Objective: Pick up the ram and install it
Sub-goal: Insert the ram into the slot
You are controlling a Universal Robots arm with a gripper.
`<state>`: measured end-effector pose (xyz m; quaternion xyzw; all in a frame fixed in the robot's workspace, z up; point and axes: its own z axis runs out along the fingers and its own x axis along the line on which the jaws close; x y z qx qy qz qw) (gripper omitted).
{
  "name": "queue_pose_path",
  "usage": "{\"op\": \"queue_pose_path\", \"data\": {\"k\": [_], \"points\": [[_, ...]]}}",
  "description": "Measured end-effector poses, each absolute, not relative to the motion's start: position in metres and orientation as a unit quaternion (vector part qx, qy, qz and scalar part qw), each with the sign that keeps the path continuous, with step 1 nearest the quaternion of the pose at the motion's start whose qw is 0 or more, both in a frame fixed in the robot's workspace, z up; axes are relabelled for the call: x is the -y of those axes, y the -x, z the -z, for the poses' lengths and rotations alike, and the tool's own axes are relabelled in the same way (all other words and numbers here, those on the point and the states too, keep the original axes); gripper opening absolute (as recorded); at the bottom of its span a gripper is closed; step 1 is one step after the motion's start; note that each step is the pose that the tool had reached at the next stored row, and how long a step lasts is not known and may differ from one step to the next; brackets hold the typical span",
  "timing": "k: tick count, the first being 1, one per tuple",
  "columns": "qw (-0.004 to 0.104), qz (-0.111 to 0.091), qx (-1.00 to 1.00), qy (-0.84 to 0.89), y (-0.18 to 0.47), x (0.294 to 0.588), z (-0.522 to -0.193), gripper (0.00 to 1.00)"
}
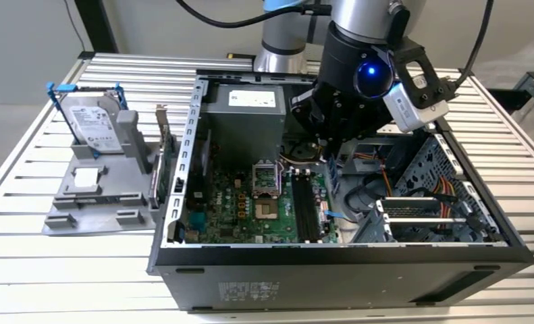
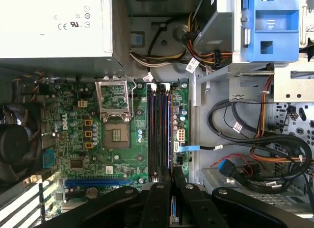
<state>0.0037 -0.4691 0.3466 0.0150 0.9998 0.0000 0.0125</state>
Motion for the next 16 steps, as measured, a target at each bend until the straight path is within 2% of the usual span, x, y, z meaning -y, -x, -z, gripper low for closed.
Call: {"op": "queue_pose_path", "data": {"k": [16], "points": [[0.013,0.0,-1.0,-0.015,-0.0037,0.4691,-0.341,0.0]]}}
